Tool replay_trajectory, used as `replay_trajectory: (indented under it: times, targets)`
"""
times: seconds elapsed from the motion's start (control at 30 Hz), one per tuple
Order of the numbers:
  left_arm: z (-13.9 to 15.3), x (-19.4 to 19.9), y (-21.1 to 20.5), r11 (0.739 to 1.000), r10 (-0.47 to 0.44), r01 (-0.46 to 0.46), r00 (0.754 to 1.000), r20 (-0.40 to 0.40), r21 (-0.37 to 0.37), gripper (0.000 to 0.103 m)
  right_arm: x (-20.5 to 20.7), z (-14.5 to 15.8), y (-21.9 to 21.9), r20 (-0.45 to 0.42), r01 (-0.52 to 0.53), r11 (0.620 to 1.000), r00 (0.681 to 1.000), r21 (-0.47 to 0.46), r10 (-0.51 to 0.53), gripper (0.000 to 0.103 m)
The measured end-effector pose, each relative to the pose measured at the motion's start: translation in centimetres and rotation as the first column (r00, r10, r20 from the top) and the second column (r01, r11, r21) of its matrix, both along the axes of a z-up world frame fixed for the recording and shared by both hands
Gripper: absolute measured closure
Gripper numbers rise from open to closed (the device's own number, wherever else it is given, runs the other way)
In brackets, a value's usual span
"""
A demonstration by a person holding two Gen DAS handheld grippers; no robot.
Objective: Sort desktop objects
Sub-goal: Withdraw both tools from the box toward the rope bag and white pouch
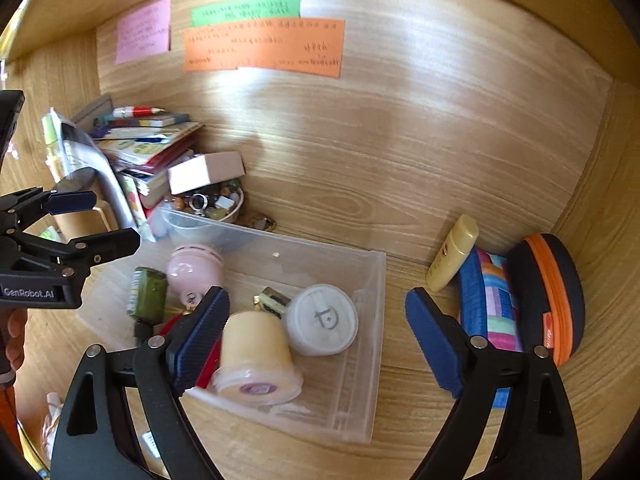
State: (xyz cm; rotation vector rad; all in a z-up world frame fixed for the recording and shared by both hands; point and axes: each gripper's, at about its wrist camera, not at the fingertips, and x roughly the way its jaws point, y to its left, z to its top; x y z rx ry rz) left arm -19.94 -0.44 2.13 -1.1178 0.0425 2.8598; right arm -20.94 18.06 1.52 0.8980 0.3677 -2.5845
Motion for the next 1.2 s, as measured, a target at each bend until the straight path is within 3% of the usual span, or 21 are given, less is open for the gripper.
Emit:
replay_trajectory:
  times: [0.3, 0.6, 0.97, 1.2]
  targets:
    - [0.3, 5.5, -0.7, 1.0, 0.019, -0.02, 0.999, -0.039, -0.013, 0.005, 5.7, 0.3, -0.7, -0.068, -0.029, 0.999, 0.997, 0.04, 0.032, 0.013]
    - [-1.3, 10.7, -0.8, 0.999, 0.023, -0.024, 0.999, -0.041, -0.021, 0.004, 11.4, -1.7, -1.2, -0.098, -0.057, 0.996, 0.993, 0.07, 0.063, 0.013]
    - [-3.5, 16.0, -0.7, 0.998, 0.041, -0.042, 0.999, -0.036, -0.035, 0.004, 16.3, -5.2, -0.7, 0.035, -0.117, 0.992, 0.992, -0.045, 0.119, 0.013]
    - [-5.4, 18.4, -1.1, 0.998, 0.053, -0.053, 0.999, -0.009, -0.02, 0.004, 19.4, -8.2, -1.7, 0.101, -0.158, 0.987, 0.982, -0.024, 0.16, 0.013]
